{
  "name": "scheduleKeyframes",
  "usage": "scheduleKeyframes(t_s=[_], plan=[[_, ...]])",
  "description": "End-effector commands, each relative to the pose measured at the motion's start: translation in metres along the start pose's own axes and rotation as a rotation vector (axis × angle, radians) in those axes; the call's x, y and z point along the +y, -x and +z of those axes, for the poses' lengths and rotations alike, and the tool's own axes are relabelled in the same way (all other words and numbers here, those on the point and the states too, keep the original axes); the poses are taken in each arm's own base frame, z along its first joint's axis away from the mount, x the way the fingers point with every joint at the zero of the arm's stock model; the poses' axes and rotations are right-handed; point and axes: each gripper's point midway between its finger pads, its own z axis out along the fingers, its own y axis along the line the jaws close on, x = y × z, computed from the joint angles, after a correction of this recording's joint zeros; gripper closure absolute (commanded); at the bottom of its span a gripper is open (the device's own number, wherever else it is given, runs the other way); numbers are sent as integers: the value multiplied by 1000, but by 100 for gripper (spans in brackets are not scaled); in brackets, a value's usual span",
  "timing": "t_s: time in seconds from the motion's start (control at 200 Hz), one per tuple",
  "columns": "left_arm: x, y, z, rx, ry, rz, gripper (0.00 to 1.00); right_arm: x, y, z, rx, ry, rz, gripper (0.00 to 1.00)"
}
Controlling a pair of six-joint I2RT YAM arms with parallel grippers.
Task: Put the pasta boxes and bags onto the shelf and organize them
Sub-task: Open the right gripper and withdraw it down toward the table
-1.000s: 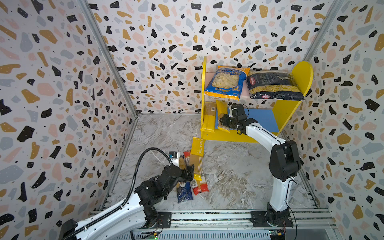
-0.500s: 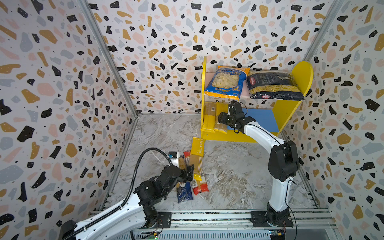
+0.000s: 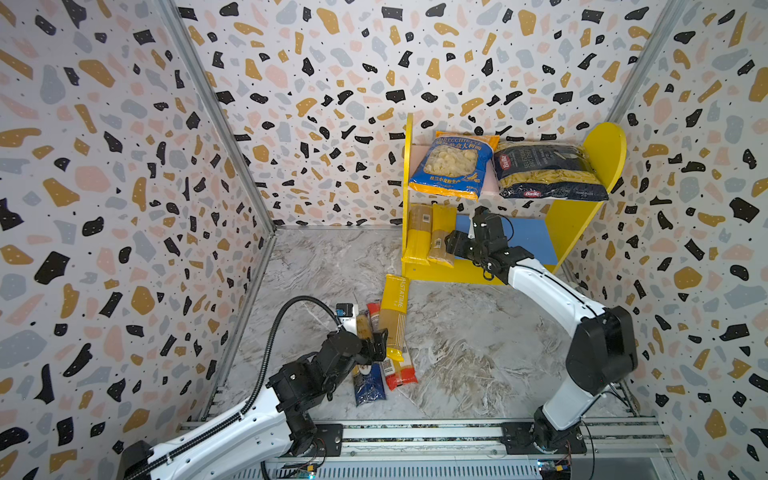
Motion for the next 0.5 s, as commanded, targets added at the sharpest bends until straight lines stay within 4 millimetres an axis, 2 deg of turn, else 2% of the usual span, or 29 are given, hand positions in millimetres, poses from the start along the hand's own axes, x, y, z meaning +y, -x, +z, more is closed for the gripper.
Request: scheduleKeyframes(t_s=[0.0, 0.125, 0.315, 0.496], plan=[[8, -8, 0, 13, 18, -12, 0, 16, 7, -38, -55, 71, -17, 26], [12, -14, 1, 26, 29, -23, 0, 11, -22, -67, -28, 102, -27, 25], [18, -27, 4, 57, 42, -49, 0, -10, -81, -106, 27, 118, -29, 24], [22, -41, 10, 89, 42, -84, 0, -33, -139, -128, 104, 127, -35, 20]])
